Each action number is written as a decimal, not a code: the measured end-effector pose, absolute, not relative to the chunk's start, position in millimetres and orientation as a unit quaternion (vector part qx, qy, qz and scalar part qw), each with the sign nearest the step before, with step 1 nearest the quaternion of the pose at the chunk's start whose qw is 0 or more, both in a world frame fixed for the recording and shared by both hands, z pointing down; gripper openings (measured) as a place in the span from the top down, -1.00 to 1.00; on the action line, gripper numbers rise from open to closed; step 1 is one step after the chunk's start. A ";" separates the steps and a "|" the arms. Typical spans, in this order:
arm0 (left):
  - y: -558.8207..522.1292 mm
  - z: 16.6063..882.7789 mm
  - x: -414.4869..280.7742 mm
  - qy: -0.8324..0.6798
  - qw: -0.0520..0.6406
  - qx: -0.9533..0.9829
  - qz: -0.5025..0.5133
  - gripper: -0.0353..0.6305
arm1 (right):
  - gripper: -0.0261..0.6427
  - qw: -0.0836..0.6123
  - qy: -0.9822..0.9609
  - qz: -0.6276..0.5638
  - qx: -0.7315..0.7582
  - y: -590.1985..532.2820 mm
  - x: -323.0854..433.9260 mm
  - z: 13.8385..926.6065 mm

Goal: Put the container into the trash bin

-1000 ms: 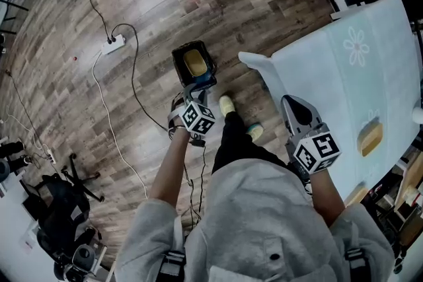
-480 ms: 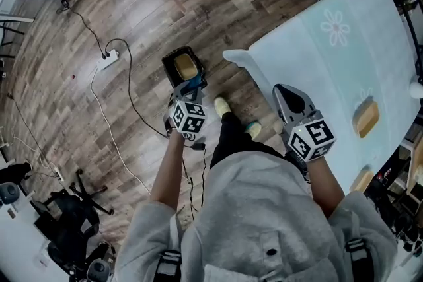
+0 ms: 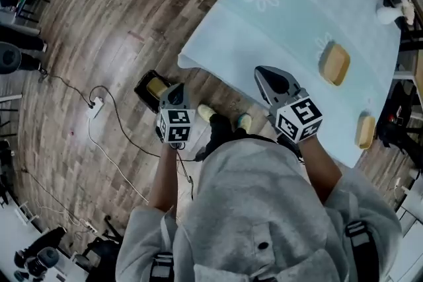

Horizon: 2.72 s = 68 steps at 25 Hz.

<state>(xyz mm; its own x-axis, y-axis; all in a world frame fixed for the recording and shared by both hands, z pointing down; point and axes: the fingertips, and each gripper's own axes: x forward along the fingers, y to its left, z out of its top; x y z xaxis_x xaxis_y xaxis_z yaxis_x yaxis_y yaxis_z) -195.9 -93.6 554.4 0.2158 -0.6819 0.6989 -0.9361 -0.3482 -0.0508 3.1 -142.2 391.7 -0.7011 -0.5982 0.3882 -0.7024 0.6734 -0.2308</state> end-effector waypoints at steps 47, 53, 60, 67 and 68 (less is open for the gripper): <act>-142.9 577.4 372.6 -0.081 -0.273 0.814 0.506 0.75 | 0.85 -0.007 -0.650 0.221 0.728 92.9 449.2 401.9; -134.1 563.1 365.3 -0.111 -0.278 0.816 0.494 0.81 | 0.85 -0.011 -0.665 0.220 0.714 94.7 447.6 405.6; -158.9 528.8 290.3 -0.196 -0.256 0.811 0.488 0.81 | 0.85 0.004 -0.732 0.219 0.646 46.8 396.6 400.8; -180.0 518.7 140.2 -0.306 -0.203 0.768 0.524 0.81 | 0.85 0.023 -0.808 0.215 0.547 -7.4 311.1 395.0; -179.8 518.9 113.1 -0.325 -0.189 0.760 0.530 0.81 | 0.85 0.026 -0.819 0.215 0.531 -14.5 296.5 394.5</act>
<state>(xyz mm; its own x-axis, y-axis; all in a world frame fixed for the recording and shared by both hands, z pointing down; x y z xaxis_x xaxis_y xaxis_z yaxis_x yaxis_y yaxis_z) 113.1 -179.8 518.9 0.2261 -0.6950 0.6825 -0.2936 -0.7167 -0.6326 296.5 -14.5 394.5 -0.4349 -0.8587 0.2712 -0.8813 0.3439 -0.3242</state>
